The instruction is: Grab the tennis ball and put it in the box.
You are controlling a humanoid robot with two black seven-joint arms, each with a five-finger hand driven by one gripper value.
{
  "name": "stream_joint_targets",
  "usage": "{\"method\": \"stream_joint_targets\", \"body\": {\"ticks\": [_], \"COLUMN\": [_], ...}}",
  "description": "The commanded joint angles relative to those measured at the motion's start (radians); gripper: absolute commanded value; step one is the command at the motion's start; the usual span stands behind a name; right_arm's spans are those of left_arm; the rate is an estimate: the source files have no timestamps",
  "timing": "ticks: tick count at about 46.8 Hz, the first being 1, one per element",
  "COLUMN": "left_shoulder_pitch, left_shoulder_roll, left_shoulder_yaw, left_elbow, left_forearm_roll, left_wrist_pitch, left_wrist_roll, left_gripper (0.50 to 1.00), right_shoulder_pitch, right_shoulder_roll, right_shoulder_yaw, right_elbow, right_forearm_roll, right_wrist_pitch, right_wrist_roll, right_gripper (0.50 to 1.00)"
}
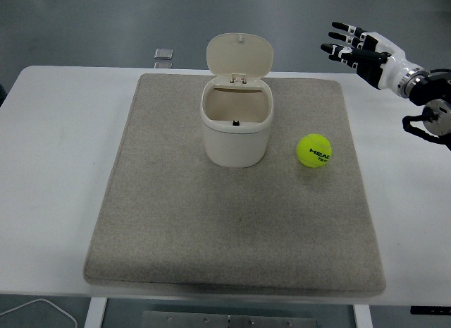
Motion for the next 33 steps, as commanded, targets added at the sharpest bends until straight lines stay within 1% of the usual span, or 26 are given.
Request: {"method": "stream_joint_targets", "body": {"ticks": [1, 4, 9, 14, 19, 26, 30, 33], "left_shoulder_pitch": [0.000, 0.000, 0.000, 0.000, 0.000, 0.000, 0.000, 0.000], "left_shoulder_roll": [0.000, 0.000, 0.000, 0.000, 0.000, 0.000, 0.000, 0.000], "left_shoulder_yaw": [0.000, 0.000, 0.000, 0.000, 0.000, 0.000, 0.000, 0.000], "left_elbow": [0.000, 0.000, 0.000, 0.000, 0.000, 0.000, 0.000, 0.000], "left_forearm_roll": [0.000, 0.000, 0.000, 0.000, 0.000, 0.000, 0.000, 0.000], "left_wrist_pitch": [0.000, 0.000, 0.000, 0.000, 0.000, 0.000, 0.001, 0.000], "left_wrist_roll": [0.000, 0.000, 0.000, 0.000, 0.000, 0.000, 0.000, 0.000], "left_gripper": [0.996, 0.996, 0.996, 0.996, 0.996, 0.996, 0.996, 0.996], "right_shoulder_pitch": [-0.009, -0.012, -0.015, -0.015, -0.015, -0.014, -0.009, -0.006], "right_shoulder_roll": [-0.025, -0.039, -0.052, -0.093, -0.128, -0.157, -0.165, -0.186], "right_shoulder_yaw": [-0.006, -0.008, -0.008, -0.011, -0.018, -0.030, -0.052, -0.063], "right_elbow": [0.026, 0.030, 0.041, 0.081, 0.127, 0.133, 0.135, 0.135], "right_forearm_roll": [-0.070, -0.131, -0.233, -0.311, -0.384, -0.469, -0.524, -0.562], "right_wrist_pitch": [0.012, 0.032, 0.046, 0.054, 0.101, 0.150, 0.175, 0.190], "right_wrist_roll": [0.021, 0.038, 0.065, 0.107, 0.131, 0.173, 0.208, 0.243], "right_gripper": [0.926, 0.924, 0.924, 0.924, 0.924, 0.924, 0.924, 0.924]}}
